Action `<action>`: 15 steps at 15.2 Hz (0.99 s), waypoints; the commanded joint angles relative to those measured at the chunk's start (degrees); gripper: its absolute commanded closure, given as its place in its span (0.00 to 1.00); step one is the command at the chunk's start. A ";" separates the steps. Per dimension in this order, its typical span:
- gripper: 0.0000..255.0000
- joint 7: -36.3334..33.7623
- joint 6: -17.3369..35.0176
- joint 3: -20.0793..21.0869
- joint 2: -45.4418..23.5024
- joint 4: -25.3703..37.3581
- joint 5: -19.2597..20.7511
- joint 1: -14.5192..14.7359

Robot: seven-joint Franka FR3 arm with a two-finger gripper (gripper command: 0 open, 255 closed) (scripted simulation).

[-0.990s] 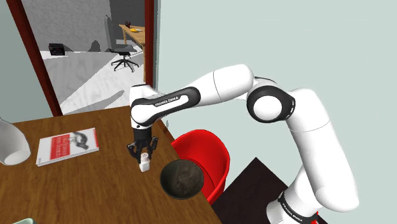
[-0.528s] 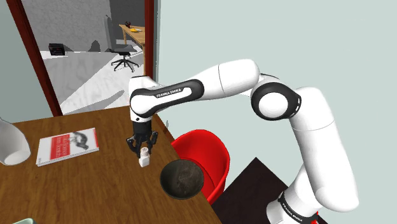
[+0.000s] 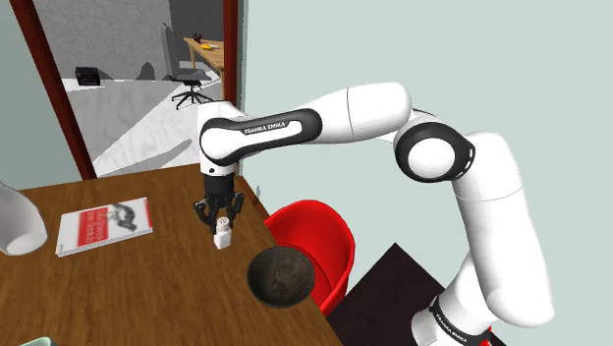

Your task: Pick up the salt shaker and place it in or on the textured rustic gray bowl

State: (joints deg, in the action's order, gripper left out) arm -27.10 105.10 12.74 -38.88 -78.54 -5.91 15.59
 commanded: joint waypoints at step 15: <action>1.00 -1.54 -9.73 0.41 3.26 6.63 -0.29 -0.10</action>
State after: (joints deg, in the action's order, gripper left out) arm -28.55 95.89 13.13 -35.76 -72.27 -6.18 15.48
